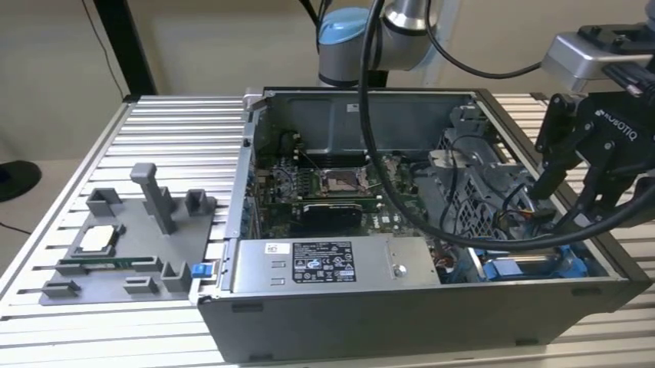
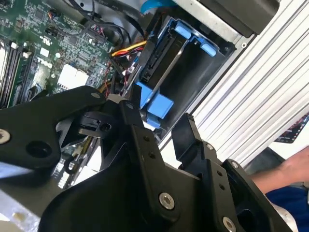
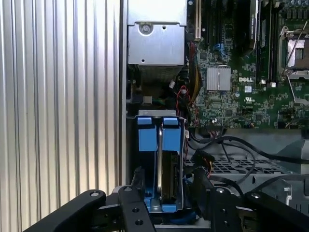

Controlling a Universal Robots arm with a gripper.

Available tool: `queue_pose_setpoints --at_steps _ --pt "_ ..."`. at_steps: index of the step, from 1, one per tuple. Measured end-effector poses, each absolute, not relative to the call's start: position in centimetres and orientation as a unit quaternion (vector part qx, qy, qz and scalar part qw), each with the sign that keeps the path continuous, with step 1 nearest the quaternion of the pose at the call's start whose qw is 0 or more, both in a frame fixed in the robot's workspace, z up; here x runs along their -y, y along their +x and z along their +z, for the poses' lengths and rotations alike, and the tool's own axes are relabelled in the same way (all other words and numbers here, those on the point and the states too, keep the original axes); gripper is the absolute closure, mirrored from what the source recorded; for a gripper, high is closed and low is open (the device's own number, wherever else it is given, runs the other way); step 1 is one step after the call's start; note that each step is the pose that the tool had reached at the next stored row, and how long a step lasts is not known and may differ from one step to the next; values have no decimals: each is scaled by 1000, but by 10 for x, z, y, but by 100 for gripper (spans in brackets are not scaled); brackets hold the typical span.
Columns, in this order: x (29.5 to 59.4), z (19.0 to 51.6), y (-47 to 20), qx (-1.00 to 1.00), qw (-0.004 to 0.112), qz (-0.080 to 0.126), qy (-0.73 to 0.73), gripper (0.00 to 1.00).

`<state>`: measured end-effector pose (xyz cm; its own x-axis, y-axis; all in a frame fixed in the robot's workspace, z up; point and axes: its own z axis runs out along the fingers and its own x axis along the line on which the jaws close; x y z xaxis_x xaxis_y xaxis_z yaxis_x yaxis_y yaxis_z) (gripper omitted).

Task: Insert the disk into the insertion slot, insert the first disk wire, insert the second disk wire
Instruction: 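Insert the first disk wire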

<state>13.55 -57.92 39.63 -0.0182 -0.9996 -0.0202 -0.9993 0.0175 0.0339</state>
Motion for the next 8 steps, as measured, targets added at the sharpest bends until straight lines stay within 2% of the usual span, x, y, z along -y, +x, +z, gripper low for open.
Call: queue_pose_setpoints --at_steps 8 --pt "573 391 141 712 -7 -8 702 0"
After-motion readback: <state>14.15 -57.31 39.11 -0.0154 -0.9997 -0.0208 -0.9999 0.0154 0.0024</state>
